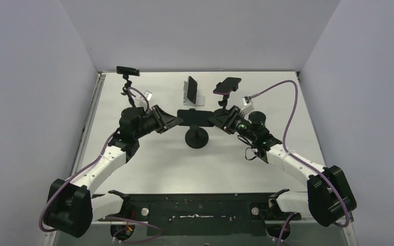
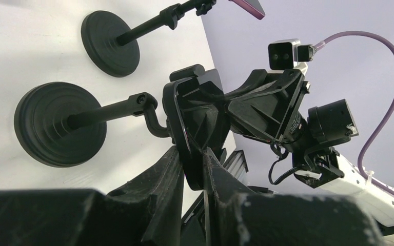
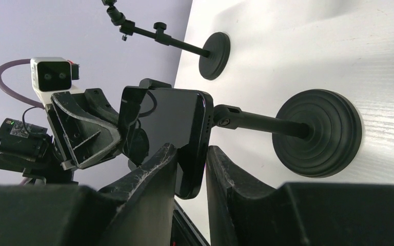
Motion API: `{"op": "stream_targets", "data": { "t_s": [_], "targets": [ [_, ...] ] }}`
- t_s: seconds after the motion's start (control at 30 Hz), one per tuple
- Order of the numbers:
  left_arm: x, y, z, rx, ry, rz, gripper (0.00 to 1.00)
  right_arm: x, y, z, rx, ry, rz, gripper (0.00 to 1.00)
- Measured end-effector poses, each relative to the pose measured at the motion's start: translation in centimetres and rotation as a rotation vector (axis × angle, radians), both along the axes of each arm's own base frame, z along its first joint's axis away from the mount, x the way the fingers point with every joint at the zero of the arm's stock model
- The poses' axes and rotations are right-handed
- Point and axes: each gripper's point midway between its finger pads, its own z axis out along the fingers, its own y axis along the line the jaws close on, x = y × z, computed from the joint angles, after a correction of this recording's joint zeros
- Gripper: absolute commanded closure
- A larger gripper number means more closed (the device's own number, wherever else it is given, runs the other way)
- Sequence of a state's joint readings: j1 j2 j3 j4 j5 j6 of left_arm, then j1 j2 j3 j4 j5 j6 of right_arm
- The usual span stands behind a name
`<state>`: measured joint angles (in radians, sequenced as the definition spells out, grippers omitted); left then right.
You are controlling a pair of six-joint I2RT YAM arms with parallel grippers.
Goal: Remove the phone from the phone stand
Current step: Adjust the phone stand with the phone at the center of the board.
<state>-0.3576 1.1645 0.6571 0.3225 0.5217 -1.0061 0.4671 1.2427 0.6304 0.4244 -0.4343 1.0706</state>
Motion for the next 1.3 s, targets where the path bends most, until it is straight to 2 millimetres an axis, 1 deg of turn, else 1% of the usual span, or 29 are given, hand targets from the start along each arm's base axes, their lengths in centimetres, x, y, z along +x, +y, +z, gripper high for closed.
{"op": "stream_targets", "data": {
  "t_s": [0.2, 0.23, 0.3, 0.33, 0.37, 0.47, 0.53, 0.63, 0.73, 0.83, 0.93, 1.0, 1.07, 1.13, 1.17, 1.3],
  "targets": [
    [0.3, 0.0, 0.4, 0.009, -0.051, -0.01, 0.98, -0.3, 0.2, -0.5, -0.001, 0.0, 0.001, 0.75],
    [0.3, 0.1, 0.4, 0.012, -0.059, -0.01, 1.0, -0.4, 0.2, -0.5, -0.001, -0.001, 0.002, 0.75],
    [0.4, 0.1, 0.4, 0.02, -0.074, -0.011, 1.0, -0.4, 0.3, -0.7, -0.003, 0.001, 0.004, 0.71],
    [0.4, 0.1, 0.5, 0.024, -0.082, -0.011, 1.0, -0.4, 0.4, -0.8, -0.003, 0.0, 0.004, 0.65],
    [0.5, 0.2, 0.5, 0.027, -0.091, -0.011, 1.0, -0.4, 0.4, -0.8, -0.007, -0.001, 0.005, 0.58],
    [0.5, 0.2, 0.6, 0.033, -0.111, -0.016, 1.0, -0.7, 0.3, -1.6, -0.05, 0.0, 0.016, 0.29],
    [0.5, 0.2, 0.7, 0.037, -0.121, -0.018, 1.0, -1.0, 0.0, -2.4, -0.089, 0.011, 0.018, 0.19],
    [0.5, 0.3, 0.7, 0.044, -0.136, -0.026, 1.0, -1.5, -0.8, -2.8, -0.166, 0.0, 0.021, 0.1],
    [0.5, 0.3, 0.7, 0.05, -0.15, -0.036, 1.0, -1.8, -1.8, -1.7, -0.246, -0.064, 0.017, 0.09],
    [0.4, 0.2, 0.7, 0.051, -0.158, -0.048, 1.0, -1.6, -2.7, 0.6, -0.337, -0.177, 0.012, 0.09],
    [0.3, 0.1, 0.7, 0.05, -0.164, -0.068, 1.0, -0.7, -3.8, 2.9, -0.44, -0.303, -0.027, 0.1],
    [0.3, 0.0, 0.8, 0.047, -0.162, -0.083, 1.0, -0.4, -5.0, 3.6, -0.522, -0.389, -0.055, 0.09],
    [0.4, -0.2, 0.8, 0.043, -0.158, -0.103, 1.0, -0.4, -5.7, 3.8, -0.605, -0.46, -0.041, 0.09],
    [0.4, -0.5, 0.9, 0.039, -0.154, -0.123, 1.0, -0.6, -5.7, 3.7, -0.691, -0.508, 0.014, 0.09],
    [0.4, -0.5, 0.9, 0.037, -0.152, -0.128, 1.0, -0.7, -5.4, 3.8, -0.718, -0.528, 0.044, 0.09],
    [0.2, -0.8, 1.1, 0.028, -0.145, -0.161, 1.0, -1.8, -2.8, 5.2, -0.809, -0.659, 0.23, 0.08]
  ]
}}
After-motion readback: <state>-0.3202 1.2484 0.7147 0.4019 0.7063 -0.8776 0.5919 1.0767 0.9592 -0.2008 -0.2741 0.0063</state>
